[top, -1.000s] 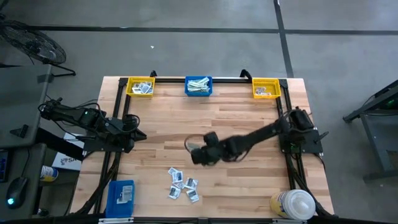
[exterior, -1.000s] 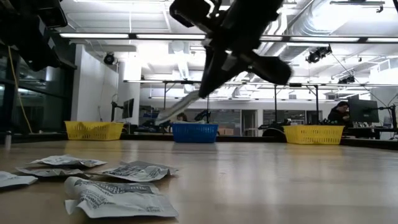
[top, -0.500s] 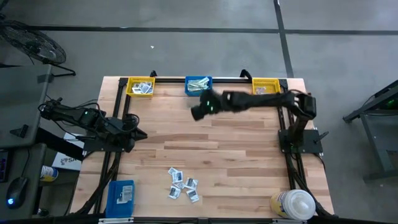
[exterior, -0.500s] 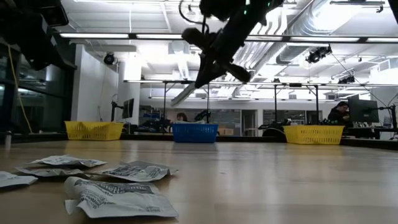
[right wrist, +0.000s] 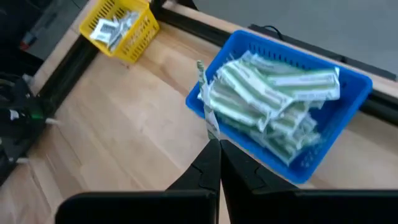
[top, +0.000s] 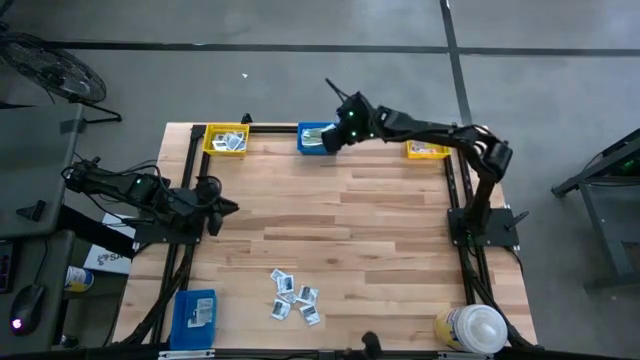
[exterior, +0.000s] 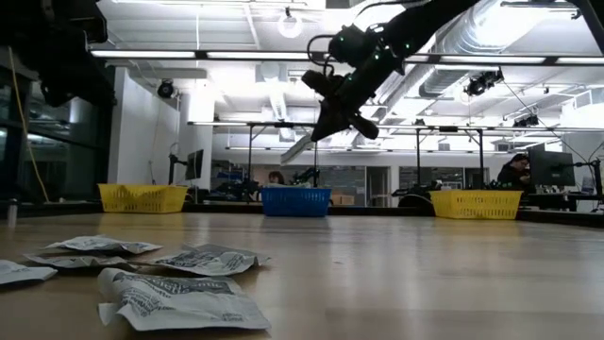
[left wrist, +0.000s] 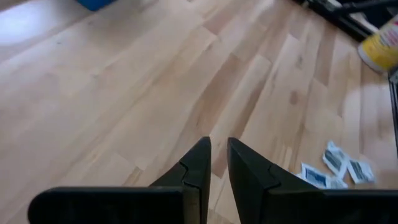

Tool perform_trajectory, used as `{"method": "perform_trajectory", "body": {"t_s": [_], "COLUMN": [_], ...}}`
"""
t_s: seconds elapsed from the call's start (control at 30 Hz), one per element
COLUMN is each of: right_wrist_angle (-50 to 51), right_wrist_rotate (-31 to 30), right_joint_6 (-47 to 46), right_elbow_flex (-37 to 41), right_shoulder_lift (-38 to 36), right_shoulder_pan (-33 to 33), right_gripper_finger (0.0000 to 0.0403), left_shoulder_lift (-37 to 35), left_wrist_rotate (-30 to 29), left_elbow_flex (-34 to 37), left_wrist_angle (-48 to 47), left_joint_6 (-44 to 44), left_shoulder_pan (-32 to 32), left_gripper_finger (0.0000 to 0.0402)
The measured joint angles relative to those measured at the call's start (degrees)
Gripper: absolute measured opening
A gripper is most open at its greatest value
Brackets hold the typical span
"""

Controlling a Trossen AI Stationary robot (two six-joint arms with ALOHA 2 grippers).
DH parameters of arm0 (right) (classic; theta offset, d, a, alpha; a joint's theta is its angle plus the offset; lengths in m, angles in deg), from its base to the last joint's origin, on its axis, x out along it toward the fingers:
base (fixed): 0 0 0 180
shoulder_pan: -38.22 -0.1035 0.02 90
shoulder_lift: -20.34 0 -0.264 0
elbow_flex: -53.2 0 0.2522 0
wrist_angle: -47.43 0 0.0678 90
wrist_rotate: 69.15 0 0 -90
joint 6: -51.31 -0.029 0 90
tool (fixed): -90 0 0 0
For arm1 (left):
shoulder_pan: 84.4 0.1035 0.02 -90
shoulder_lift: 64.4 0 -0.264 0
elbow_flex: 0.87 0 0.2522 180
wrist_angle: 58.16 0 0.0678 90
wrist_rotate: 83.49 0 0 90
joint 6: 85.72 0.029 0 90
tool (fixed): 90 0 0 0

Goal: Pick & Place First Aid Supplies
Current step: Put the green bandage pack into the top blue bin

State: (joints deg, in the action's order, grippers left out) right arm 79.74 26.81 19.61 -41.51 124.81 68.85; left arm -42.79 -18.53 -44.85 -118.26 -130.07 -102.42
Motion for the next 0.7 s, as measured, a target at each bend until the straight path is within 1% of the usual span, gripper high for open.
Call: {"method": "perform_trajectory", "body": {"t_s": [0.2,0.27,0.43,0.6,0.7], "right_wrist_angle": [-4.1,-5.5,-7.3,-7.3,-7.3], "right_wrist_rotate": [4.2,4.6,4.7,8.7,9.7], "right_joint_6": [1.3,0.9,1.2,3.5,3.9], "right_elbow_flex": [0.0,0.0,0.0,0.0,0.0], "right_shoulder_lift": [4.3,5.7,7.6,8.7,9.2], "right_shoulder_pan": [3.2,3.9,5.6,6.2,6.1], "right_gripper_finger": [0.0000,0.0000,0.0000,0.0000,0.0005], "left_shoulder_lift": [0.0,0.0,0.0,0.0,0.0], "left_wrist_rotate": [-4.5,-5.4,-6.0,-6.1,-6.2], "left_elbow_flex": [0.0,0.0,0.0,0.0,0.0], "left_wrist_angle": [0.1,0.2,0.3,0.4,0.4], "left_joint_6": [-3.1,-4.1,-6.8,-8.7,-8.7], "left_shoulder_pan": [0.0,0.0,0.0,0.0,0.0], "left_gripper_finger": [0.0053,0.0053,0.0053,0.0053,0.0053]}}
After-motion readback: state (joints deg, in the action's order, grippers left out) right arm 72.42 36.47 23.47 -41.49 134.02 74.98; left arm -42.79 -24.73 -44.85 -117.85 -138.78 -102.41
